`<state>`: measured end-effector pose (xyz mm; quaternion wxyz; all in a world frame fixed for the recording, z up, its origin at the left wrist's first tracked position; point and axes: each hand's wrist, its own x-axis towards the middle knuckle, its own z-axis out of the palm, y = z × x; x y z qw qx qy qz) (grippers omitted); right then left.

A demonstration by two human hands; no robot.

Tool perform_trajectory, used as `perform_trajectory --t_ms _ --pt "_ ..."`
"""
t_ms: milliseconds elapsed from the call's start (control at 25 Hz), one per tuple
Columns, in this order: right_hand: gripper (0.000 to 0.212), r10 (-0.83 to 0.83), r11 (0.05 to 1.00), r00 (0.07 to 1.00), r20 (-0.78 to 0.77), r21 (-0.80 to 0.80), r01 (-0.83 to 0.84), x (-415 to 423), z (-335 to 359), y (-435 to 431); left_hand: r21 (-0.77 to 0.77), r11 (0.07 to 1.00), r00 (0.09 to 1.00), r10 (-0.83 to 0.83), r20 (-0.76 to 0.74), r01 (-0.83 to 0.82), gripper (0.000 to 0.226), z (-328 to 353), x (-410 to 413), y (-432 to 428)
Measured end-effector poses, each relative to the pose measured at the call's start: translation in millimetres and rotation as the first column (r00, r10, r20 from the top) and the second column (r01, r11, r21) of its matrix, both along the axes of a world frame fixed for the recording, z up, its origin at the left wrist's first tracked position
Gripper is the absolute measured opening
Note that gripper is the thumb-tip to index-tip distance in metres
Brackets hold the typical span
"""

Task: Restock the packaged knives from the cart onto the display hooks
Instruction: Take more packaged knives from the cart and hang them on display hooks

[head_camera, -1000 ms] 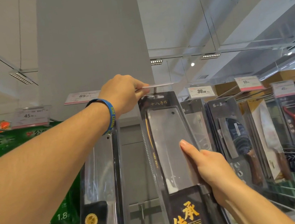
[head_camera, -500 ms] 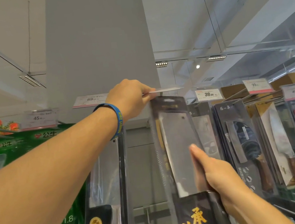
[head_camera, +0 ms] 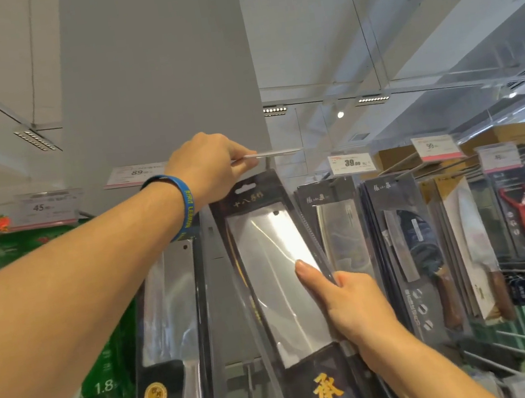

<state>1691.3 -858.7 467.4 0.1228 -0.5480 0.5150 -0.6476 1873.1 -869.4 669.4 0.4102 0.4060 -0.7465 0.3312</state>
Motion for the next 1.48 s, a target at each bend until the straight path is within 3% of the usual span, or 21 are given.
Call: perform_trajectory --t_ms 200,360,800,1040,1200,1280,1400,1480 --pt "0.074 0.057 0.998 0.995 0.082 0.01 -0.058 -2.7 -1.4 -4.9 0.022 0.999 0.999 -0.047 -0.014 0.047 0.03 1.9 2.7 -0.4" --pt "0.096 0.089 0.995 0.981 0.172 0.027 -0.096 -13.0 2.2 0.0 0.012 0.998 0.998 -0.061 -0.012 0.062 0.029 1.1 2.5 -1.0" --pt "0.062 0.188 0.968 0.965 0.185 0.129 -0.213 -21.0 15.1 7.8 0.046 0.997 0.998 -0.065 -0.018 0.066 0.029 1.7 0.6 5.2" --pt "0.076 0.171 0.969 0.966 0.193 0.146 -0.201 -26.2 20.3 3.9 0.033 0.998 0.998 -0.062 -0.016 0.062 0.029 2.8 0.8 3.6" --pt "0.095 0.238 0.948 0.943 0.233 0.156 -0.278 -31.6 26.9 5.3 0.037 0.996 0.997 -0.075 -0.014 0.076 0.029 5.7 -0.7 4.6" --pt "0.091 0.255 0.944 0.934 0.251 0.146 -0.297 -28.2 21.9 2.1 0.04 0.996 0.996 -0.082 -0.019 0.082 0.029 2.9 -1.5 5.1" --pt "0.07 0.212 0.959 0.945 0.25 0.135 -0.251 -17.2 11.6 -3.2 0.035 0.997 0.997 -0.069 -0.025 0.07 0.029 -2.2 -3.0 6.4" --pt "0.069 0.164 0.975 0.962 0.22 0.111 -0.191 -14.2 11.7 -1.4 0.037 0.998 0.999 -0.047 -0.014 0.047 0.028 -2.4 -4.0 9.1"
